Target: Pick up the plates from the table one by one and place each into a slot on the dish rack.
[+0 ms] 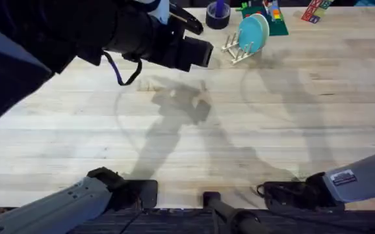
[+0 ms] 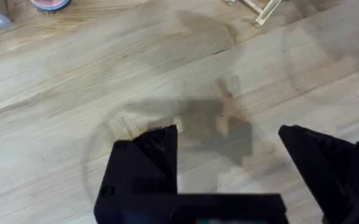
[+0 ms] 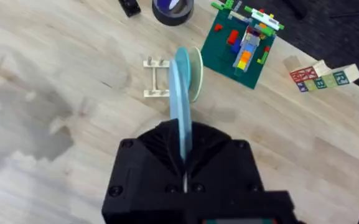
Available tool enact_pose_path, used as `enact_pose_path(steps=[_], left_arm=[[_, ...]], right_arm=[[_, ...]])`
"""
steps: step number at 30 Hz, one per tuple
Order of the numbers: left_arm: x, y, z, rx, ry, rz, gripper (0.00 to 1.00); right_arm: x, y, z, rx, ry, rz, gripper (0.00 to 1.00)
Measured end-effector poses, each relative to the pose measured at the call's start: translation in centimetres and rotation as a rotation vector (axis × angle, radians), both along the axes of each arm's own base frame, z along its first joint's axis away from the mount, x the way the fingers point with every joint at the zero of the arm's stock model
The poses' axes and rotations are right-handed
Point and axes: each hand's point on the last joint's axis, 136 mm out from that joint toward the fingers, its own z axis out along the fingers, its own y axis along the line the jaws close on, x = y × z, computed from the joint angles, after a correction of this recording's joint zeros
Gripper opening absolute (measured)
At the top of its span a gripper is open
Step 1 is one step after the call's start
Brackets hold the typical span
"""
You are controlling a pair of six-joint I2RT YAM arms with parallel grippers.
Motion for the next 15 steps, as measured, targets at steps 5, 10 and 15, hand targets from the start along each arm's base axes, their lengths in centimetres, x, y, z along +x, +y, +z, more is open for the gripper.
enact_pose_path(steps=[5, 10, 15], left_arm=[[0.0, 0.0, 0.0, 0.000, -0.001, 0.000, 0.995], [0.0, 0.0, 0.0, 0.000, -0.001, 0.000, 0.995], [0.0, 0.0, 0.0, 0.000, -0.001, 0.000, 0.995]], right_arm=[[1.8, 0.6, -1.5, -0.014, 0.018, 0.004, 0.028], [2.9, 1.0, -3.2, -0.022, 0.055, 0.007, 0.028], [4.0, 1.3, -5.3, -0.032, 0.107, 0.010, 0.029]])
